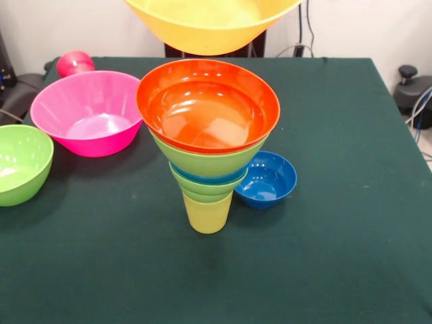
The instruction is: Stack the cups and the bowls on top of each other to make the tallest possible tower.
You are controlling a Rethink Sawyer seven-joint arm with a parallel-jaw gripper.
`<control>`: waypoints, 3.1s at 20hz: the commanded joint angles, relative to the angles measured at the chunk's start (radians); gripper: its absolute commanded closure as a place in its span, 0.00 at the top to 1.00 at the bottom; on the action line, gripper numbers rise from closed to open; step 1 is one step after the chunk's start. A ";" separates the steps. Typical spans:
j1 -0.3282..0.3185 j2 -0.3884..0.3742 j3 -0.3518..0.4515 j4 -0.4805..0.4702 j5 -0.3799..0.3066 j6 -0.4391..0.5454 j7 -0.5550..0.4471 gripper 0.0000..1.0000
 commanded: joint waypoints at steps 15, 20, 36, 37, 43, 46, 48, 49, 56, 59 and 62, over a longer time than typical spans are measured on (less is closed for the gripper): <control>0.022 0.098 0.033 0.010 -0.050 0.001 -0.212 0.00; 0.021 0.091 0.039 0.028 -0.048 -0.017 -0.206 0.00; 0.028 0.118 0.030 0.007 -0.077 -0.040 -0.197 0.00; 0.028 0.121 0.030 0.004 -0.080 -0.041 -0.198 0.00; 0.023 0.129 0.033 0.000 -0.086 -0.049 -0.203 0.00; 0.021 0.136 0.035 -0.003 -0.089 -0.056 -0.204 0.00; 0.021 0.138 0.035 -0.003 -0.092 -0.060 -0.201 0.00; 0.021 0.140 0.035 -0.006 -0.094 -0.061 -0.202 0.00; 0.015 0.149 0.041 -0.007 -0.105 -0.076 -0.197 0.00; 0.014 0.154 0.041 -0.011 -0.113 -0.081 -0.199 0.00; 0.013 0.159 0.040 -0.014 -0.121 -0.088 -0.199 0.00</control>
